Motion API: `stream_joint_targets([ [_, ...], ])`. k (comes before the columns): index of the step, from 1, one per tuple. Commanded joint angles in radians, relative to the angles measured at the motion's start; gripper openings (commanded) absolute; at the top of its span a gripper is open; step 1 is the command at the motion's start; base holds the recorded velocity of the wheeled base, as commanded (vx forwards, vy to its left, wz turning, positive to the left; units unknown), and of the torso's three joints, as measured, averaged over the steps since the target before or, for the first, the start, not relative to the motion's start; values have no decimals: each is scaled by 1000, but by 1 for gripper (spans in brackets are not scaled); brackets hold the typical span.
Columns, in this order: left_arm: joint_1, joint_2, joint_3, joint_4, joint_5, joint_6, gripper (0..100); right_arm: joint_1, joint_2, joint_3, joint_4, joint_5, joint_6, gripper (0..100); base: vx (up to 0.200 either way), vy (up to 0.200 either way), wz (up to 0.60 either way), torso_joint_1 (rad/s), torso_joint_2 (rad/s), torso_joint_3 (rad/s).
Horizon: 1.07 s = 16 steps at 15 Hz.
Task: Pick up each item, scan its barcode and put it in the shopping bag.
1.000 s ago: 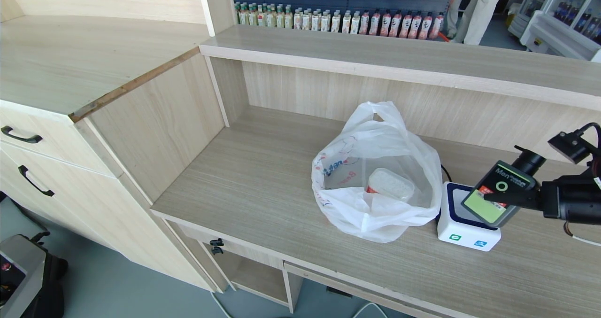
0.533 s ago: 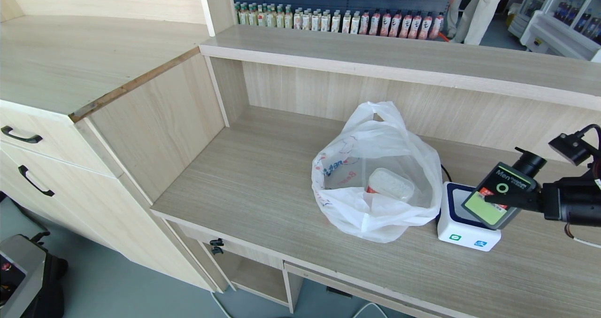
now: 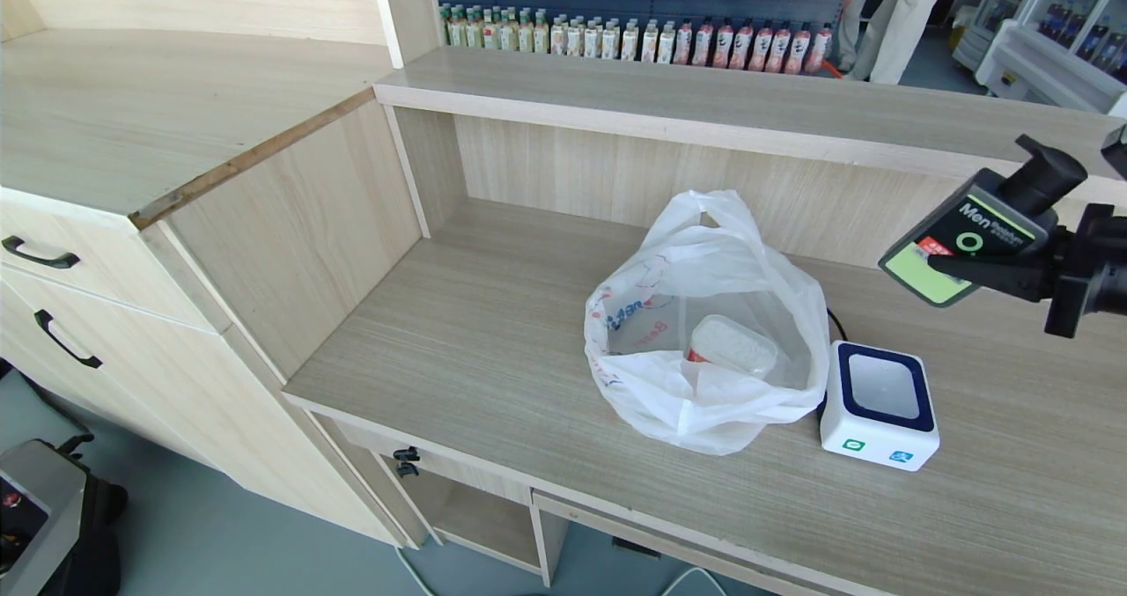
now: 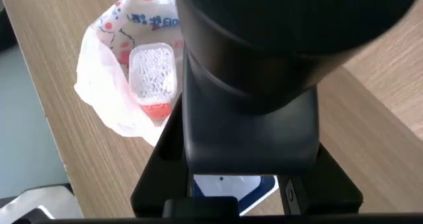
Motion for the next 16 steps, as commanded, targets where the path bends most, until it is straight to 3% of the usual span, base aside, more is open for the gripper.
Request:
stream_joint_targets([
  [1,0,1,0,0,0,0,100,40,-93,-1,-22,0,-4,0,0,0,0,0,0,0],
  [4,0,1,0,0,0,0,100,59,-113,37,-24,-13,-15,0,0,0,0,0,0,0],
  [11,0,1,0,0,0,0,100,67,-41,35,-25,-36,20,0,0,0,514,2,0,3],
  [16,0,1,0,-1,0,0,100,-22,181,17,-97,-43,19,0,0,0,0,0,0,0],
])
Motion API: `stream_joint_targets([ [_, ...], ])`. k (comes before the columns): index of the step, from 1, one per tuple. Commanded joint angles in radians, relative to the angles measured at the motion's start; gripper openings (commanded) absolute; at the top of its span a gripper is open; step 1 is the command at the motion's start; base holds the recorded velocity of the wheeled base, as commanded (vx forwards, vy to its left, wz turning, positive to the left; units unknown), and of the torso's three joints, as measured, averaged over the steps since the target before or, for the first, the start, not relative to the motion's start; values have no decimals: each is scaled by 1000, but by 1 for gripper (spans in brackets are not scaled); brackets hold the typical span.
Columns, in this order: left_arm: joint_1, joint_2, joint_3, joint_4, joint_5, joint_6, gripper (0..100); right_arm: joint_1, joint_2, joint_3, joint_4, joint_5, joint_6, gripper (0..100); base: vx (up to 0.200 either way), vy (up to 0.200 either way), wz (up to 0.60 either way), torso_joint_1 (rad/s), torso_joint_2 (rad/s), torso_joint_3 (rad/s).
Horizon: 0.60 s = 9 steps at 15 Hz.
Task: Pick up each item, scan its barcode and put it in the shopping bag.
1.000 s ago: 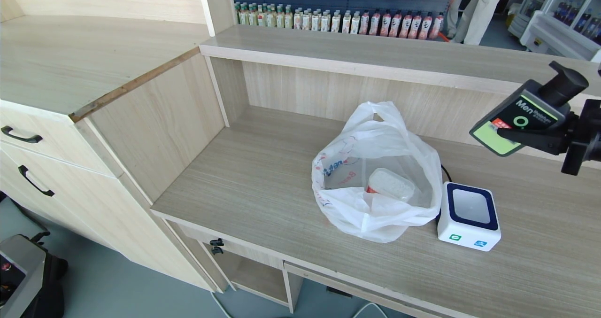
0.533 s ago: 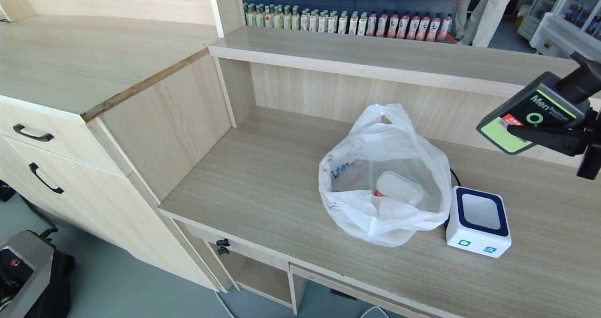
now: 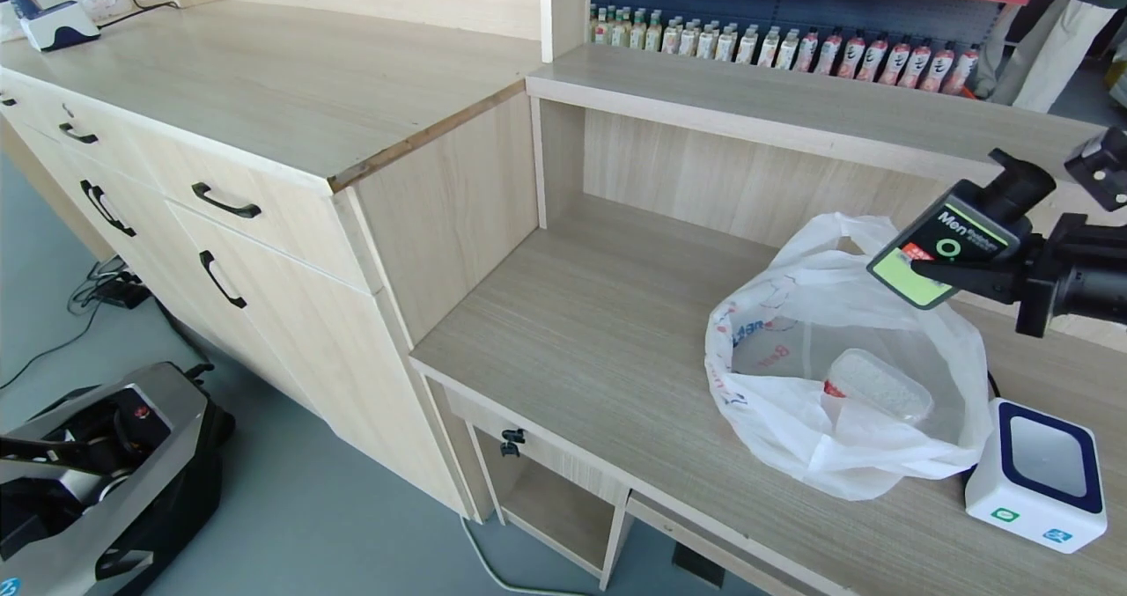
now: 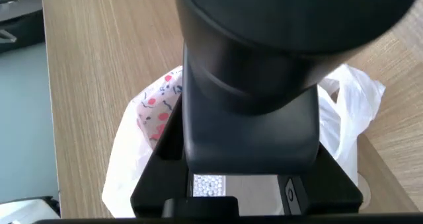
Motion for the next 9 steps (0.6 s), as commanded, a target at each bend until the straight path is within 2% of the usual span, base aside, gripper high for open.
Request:
stream_joint_targets([
  [1,-1,1,0,-1,0,0,100,-34,139,-6,-24,0,0,0,0,0,0,0,0,0],
  [9,-1,1,0,-1,0,-2,100,-44,264,-33,-27,5,1,0,0,0,0,0,0,0],
])
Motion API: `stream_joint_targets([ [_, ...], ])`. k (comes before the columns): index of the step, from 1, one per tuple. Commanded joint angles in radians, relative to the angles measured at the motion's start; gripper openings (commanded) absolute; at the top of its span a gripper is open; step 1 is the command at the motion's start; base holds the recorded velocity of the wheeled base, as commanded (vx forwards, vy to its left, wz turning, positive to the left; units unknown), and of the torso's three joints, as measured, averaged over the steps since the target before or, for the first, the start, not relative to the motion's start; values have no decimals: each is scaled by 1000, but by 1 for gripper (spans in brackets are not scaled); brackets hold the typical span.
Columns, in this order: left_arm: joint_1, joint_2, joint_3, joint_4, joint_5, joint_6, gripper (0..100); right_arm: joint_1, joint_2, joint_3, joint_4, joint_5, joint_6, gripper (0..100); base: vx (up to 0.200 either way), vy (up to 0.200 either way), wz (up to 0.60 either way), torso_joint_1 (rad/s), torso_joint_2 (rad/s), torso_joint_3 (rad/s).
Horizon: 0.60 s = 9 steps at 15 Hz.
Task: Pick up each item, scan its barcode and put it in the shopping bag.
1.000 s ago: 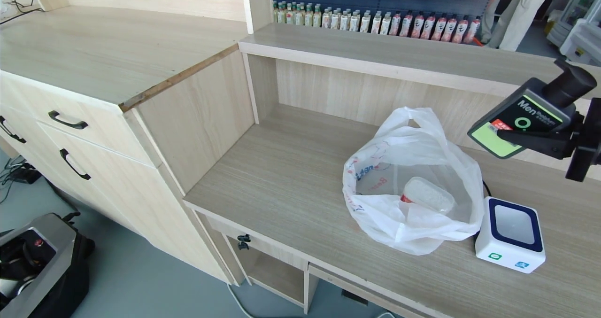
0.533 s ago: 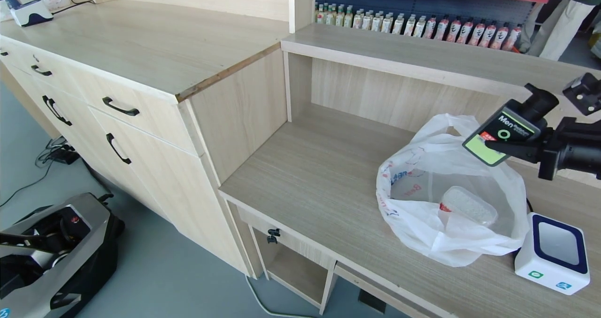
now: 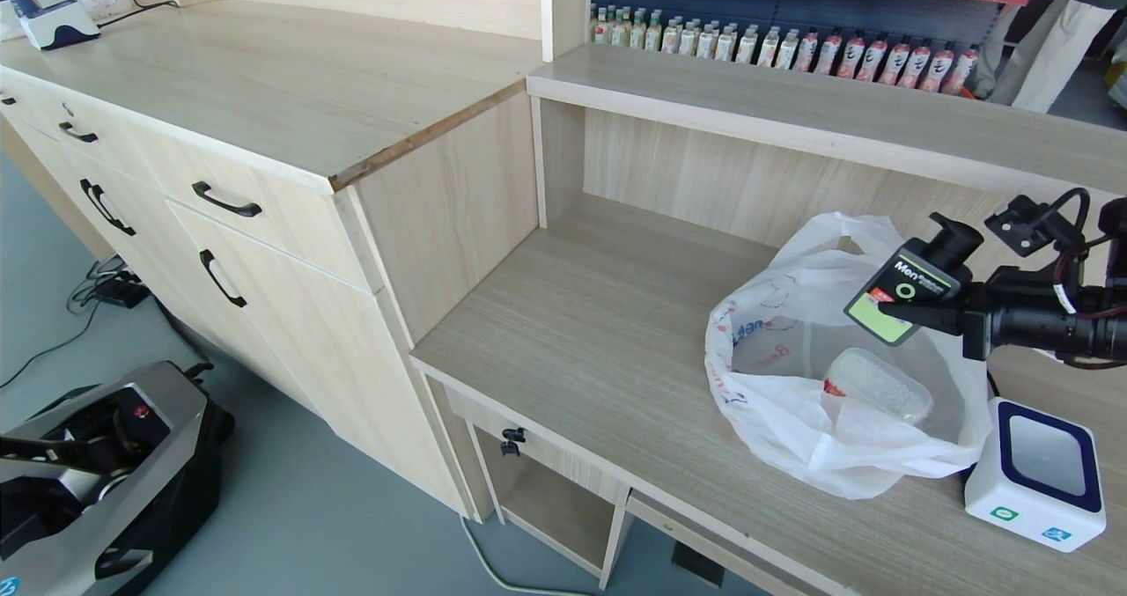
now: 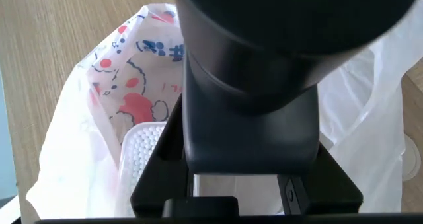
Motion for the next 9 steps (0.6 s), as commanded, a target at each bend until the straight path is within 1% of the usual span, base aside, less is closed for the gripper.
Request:
stream_joint_targets([
  [1,0,1,0,-1,0,0,100,0,49,-8,-2,1,-2,0,0,0,0,0,0,0],
  [4,0,1,0,0,0,0,100,0,101,-32,-36,1,-2,0,0,0,0,0,0,0],
  [9,0,1,0,-1,0,-2,100,15,148,-62,-36,2,-2,0,0,0,0,0,0,0],
])
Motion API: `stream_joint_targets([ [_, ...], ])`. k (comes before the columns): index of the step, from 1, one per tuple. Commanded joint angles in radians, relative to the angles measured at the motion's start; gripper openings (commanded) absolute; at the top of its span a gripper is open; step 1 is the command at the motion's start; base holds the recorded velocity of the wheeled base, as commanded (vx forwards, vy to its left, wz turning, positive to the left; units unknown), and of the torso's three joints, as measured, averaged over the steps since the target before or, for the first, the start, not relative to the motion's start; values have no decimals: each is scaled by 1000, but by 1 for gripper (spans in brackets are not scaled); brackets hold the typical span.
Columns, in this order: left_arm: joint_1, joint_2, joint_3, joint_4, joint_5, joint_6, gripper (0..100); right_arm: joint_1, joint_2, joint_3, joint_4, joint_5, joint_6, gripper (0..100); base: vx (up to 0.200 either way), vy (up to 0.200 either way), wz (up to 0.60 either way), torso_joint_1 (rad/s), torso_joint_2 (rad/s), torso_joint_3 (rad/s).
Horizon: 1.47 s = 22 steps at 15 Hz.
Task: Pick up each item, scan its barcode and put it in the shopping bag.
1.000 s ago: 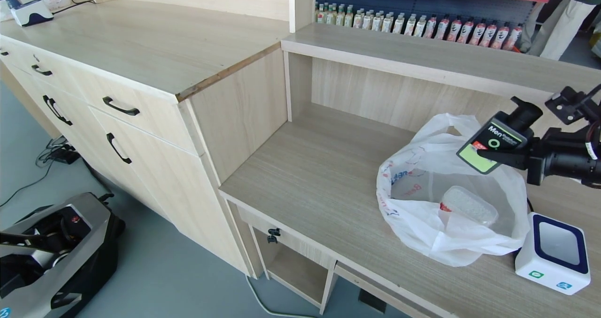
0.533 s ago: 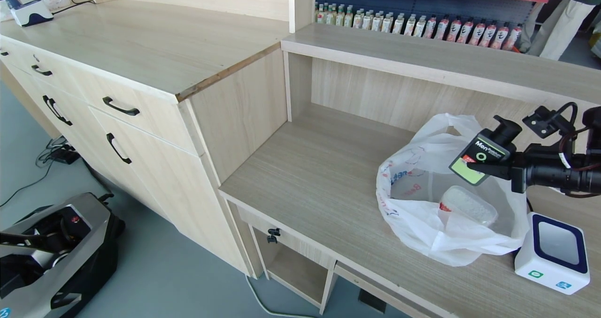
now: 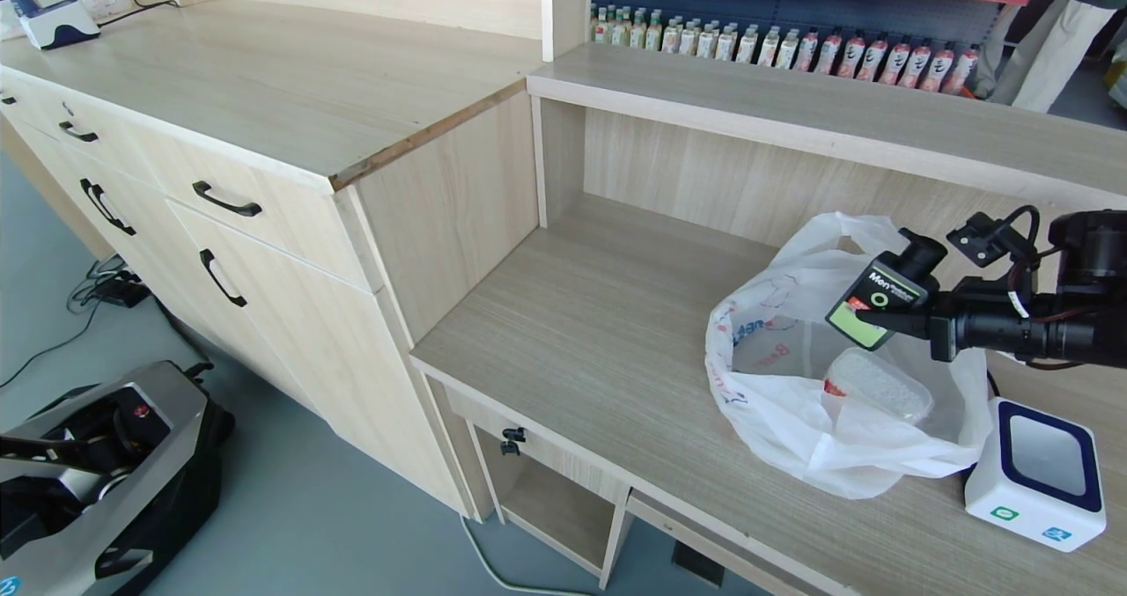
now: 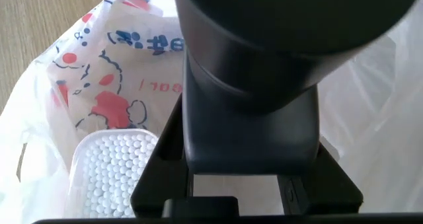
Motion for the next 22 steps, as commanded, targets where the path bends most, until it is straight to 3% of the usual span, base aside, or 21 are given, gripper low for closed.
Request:
stream_joint_targets([
  [1,0,1,0,-1,0,0,100,4,20,1,0,1,-2,0,0,0,0,0,0,0],
  [22,0,1,0,-1,0,0,100,-13,34,79,3,24,-71,0,0,0,0,0,0,0],
])
